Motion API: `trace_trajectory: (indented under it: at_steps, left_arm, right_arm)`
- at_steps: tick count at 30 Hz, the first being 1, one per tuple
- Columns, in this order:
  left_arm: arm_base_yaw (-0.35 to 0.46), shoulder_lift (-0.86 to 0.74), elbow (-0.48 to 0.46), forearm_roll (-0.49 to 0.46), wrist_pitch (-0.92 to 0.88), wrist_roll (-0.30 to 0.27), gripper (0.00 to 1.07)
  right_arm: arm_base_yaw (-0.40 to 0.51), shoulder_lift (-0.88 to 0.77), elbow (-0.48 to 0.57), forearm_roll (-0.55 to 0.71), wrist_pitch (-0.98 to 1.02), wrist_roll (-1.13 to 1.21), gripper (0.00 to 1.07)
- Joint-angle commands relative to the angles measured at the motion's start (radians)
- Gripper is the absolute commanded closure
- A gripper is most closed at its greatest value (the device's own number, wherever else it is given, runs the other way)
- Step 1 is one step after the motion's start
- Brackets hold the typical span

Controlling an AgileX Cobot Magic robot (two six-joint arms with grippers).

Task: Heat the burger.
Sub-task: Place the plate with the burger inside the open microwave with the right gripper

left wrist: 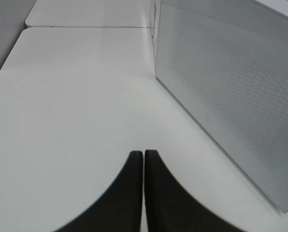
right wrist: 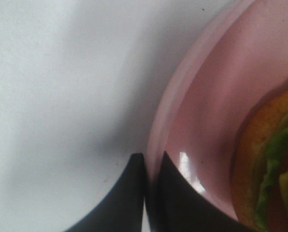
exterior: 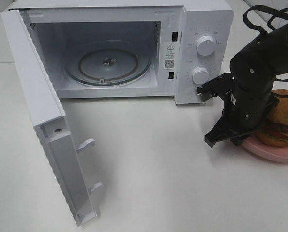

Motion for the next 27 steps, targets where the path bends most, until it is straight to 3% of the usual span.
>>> trace_trajectory:
  at_steps: [1, 11, 27]
  left_arm:
    - [0.003, -0.02, 0.002, -0.002, -0.009, 0.0, 1.06]
    - [0.003, -0.02, 0.002, -0.002, -0.009, 0.0, 1.06]
    - [0.003, -0.02, 0.002, -0.002, -0.009, 0.0, 1.06]
  right_arm:
    - [0.001, -0.027, 0.02, -0.038, -0.009, -0.002, 1.07]
    - [0.001, -0.126, 0.16, -0.163, -0.102, 0.005, 1.07]
    - [0.035, -0.27, 0.257, -0.24, -0.108, -0.003, 1.07]
